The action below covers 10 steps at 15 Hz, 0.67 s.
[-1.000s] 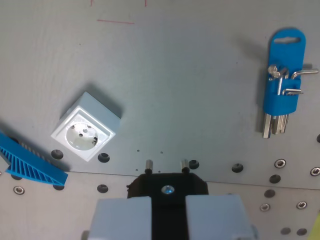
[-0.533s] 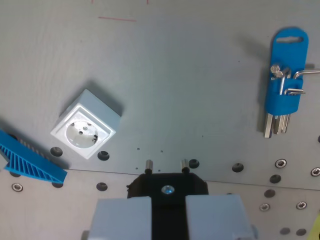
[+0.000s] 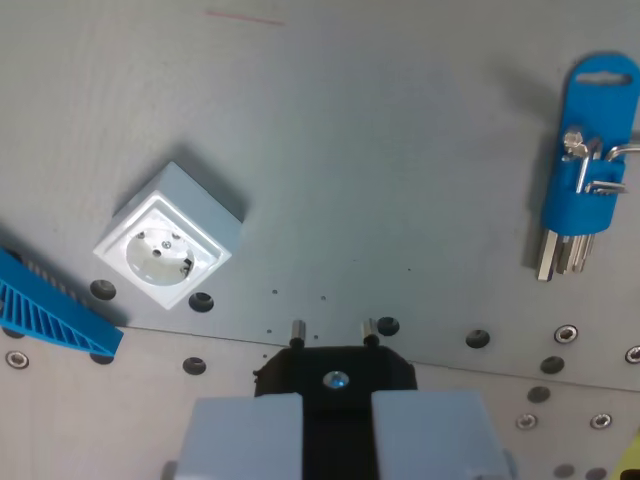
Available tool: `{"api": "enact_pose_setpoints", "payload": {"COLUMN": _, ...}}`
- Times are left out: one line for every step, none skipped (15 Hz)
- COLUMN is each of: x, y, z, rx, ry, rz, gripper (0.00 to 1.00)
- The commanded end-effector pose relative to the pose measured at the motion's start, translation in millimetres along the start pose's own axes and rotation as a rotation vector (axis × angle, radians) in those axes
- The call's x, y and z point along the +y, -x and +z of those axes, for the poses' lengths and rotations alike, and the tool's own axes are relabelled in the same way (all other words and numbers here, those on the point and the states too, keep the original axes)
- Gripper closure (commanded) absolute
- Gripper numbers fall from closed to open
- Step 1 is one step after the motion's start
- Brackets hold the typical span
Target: Move above the white socket
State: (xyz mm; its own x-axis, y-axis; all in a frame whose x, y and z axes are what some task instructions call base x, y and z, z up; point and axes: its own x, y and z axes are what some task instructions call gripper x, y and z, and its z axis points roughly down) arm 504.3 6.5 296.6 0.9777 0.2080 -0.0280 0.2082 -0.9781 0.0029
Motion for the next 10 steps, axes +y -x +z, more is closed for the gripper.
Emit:
{"api": "enact_pose_setpoints", "payload": {"x": -6.0, "y": 8.6, "z": 13.8, "rx": 0.107, "ry": 0.019, "rz": -0.143, "gripper": 1.0}}
{"api": "enact_pose_setpoints", "payload": {"x": -7.9, "y": 10.4, "z": 17.8, "rx": 0.11, "ry": 0.021, "rz": -0.162, "gripper": 1.0}}
{"api": "enact_pose_setpoints", "payload": {"x": -9.9, "y": 12.3, "z": 21.9, "rx": 0.112, "ry": 0.022, "rz": -0.179, "gripper": 1.0}}
{"api": "enact_pose_setpoints", "payload": {"x": -12.0, "y": 14.3, "z": 26.1, "rx": 0.112, "ry": 0.023, "rz": -0.197, "gripper": 1.0}}
{"api": "enact_pose_setpoints", "payload": {"x": -14.2, "y": 16.3, "z": 30.5, "rx": 0.114, "ry": 0.025, "rz": -0.219, "gripper": 1.0}}
{"api": "enact_pose_setpoints", "payload": {"x": -16.5, "y": 18.5, "z": 35.0, "rx": 0.115, "ry": 0.026, "rz": -0.236, "gripper": 1.0}}
{"api": "enact_pose_setpoints", "payload": {"x": -18.9, "y": 20.7, "z": 39.6, "rx": 0.115, "ry": 0.027, "rz": -0.256, "gripper": 1.0}}
{"api": "enact_pose_setpoints", "payload": {"x": -21.3, "y": 23.0, "z": 44.4, "rx": 0.118, "ry": 0.029, "rz": -0.273, "gripper": 1.0}}
{"api": "enact_pose_setpoints", "payload": {"x": -23.9, "y": 25.4, "z": 49.3, "rx": 0.118, "ry": 0.031, "rz": -0.296, "gripper": 1.0}}
{"api": "enact_pose_setpoints", "payload": {"x": -26.5, "y": 27.8, "z": 54.3, "rx": 0.118, "ry": 0.032, "rz": -0.315, "gripper": 1.0}}
